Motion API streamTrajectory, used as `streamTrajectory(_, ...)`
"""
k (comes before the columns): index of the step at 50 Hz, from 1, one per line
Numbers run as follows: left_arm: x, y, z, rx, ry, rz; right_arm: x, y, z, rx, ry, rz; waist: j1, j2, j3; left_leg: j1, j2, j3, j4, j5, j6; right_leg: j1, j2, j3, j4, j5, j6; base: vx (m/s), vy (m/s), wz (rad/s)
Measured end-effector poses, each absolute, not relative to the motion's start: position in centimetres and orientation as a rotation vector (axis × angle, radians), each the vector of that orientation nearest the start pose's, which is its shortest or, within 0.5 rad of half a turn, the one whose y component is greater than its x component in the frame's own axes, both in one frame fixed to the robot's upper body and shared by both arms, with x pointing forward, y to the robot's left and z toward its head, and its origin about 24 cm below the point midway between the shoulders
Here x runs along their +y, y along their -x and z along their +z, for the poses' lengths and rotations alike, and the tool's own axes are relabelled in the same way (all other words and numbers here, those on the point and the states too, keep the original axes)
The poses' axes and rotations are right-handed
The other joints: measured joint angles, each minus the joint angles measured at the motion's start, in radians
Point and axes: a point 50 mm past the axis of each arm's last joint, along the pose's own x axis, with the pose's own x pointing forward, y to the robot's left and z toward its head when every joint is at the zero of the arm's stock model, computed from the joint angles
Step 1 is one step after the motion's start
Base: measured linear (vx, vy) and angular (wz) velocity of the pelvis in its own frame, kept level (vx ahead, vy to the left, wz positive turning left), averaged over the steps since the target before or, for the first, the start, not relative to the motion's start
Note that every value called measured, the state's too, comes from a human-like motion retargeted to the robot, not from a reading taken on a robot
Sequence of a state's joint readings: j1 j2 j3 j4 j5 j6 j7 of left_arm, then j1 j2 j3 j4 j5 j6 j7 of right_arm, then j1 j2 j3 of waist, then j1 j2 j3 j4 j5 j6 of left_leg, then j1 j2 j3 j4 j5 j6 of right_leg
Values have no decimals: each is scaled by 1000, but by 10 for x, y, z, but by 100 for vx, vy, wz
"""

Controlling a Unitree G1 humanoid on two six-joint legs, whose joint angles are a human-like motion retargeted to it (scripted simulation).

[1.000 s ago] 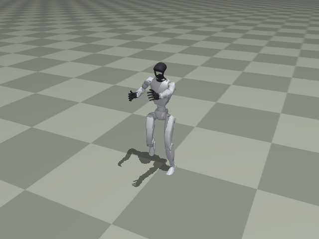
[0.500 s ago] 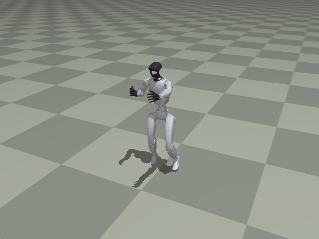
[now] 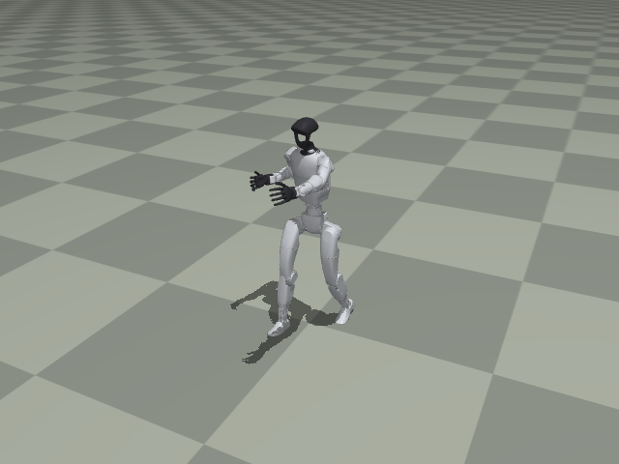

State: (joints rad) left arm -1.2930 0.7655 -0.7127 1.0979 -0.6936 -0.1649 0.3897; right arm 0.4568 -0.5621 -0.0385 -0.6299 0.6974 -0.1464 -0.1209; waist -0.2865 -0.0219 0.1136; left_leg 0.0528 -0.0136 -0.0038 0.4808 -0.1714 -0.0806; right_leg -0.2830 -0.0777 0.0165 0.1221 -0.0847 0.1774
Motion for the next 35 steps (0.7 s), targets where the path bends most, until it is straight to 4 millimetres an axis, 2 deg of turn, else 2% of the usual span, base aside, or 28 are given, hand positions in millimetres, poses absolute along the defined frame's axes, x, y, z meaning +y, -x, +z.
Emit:
streamTrajectory(2,271,-401,275,-325,-379,473,-221,-161,125,-222,-153,16,12,-23,6,8,-42,-6,115,63,-9,43,-24,4,-80,-17,-3,96,-1,-18)
streamTrajectory(5,262,-401,285,-363,-391,435,-228,-164,132,-239,-112,-28,36,-29,42,-96,-62,26,471,91,-15,62,-38,56,-5,60,-74,85,5,-11)
streamTrajectory(7,261,-398,299,-399,-411,420,-228,-173,144,-295,-75,-13,46,6,80,-198,3,69,707,27,12,-15,0,89,251,-19,-131,75,9,-20)
streamTrajectory(10,267,-393,308,-420,-467,404,-222,-182,162,-379,-18,33,42,41,122,-326,105,116,896,-117,92,-109,34,96,603,-212,-129,71,8,-22)
streamTrajectory(13,279,-387,304,-408,-526,404,-216,-185,171,-425,-7,75,27,53,128,-424,118,89,803,-163,121,-80,50,105,631,-250,-104,61,8,-43)
streamTrajectory(17,297,-379,298,-392,-558,447,-211,-178,167,-411,-35,108,55,15,100,-431,50,-33,369,-92,80,27,61,198,454,-186,-69,50,12,-120)
streamTrajectory(19,307,-374,305,-411,-564,493,-211,-175,165,-397,-35,124,89,-12,86,-389,14,-163,113,-17,65,70,67,274,367,-139,-45,41,18,-200)
streamTrajectory(21,319,-368,316,-437,-581,546,-211,-171,164,-389,-27,141,133,-21,72,-338,-9,-372,-88,65,37,92,96,364,310,-103,-29,34,25,-254)
streamTrajectory(23,332,-359,330,-462,-612,603,-212,-168,165,-391,-17,150,176,-15,66,-301,-11,-558,-169,107,8,91,143,456,307,-100,-23,25,33,-274)
streamTrajectory(24,337,-355,337,-471,-634,631,-213,-168,167,-395,-14,148,190,-12,69,-296,-11,-593,-154,94,4,80,166,494,333,-115,-23,17,38,-260)
streamTrajectory(25,343,-350,345,-478,-657,660,-215,-168,168,-401,-12,142,201,-9,74,-296,-11,-604,-123,68,5,65,189,529,368,-136,-24,11,41,-238)
streamTrajectory(27,351,-343,359,-478,-710,707,-220,-170,172,-414,-25,114,208,-8,101,-331,-15,-518,14,-42,27,13,227,557,488,-196,-33,4,44,-211)
streamTrajectory(30,357,-338,372,-453,-776,751,-225,-172,170,-417,-84,58,205,-15,146,-396,-9,-370,204,-179,64,-93,247,493,672,-257,-65,-3,42,-187)
streamTrajectory(32,358,-339,371,-421,-781,762,-225,-171,165,-400,-132,31,206,-25,161,-416,3,-292,248,-208,74,-161,202,375,733,-278,-103,-5,36,-195)
streamTrajectory(35,361,-344,357,-374,-730,773,-221,-169,157,-379,-171,24,203,-35,162,-400,35,-169,215,-204,74,-206,103,193,741,-321,-143,-2,29,-216)
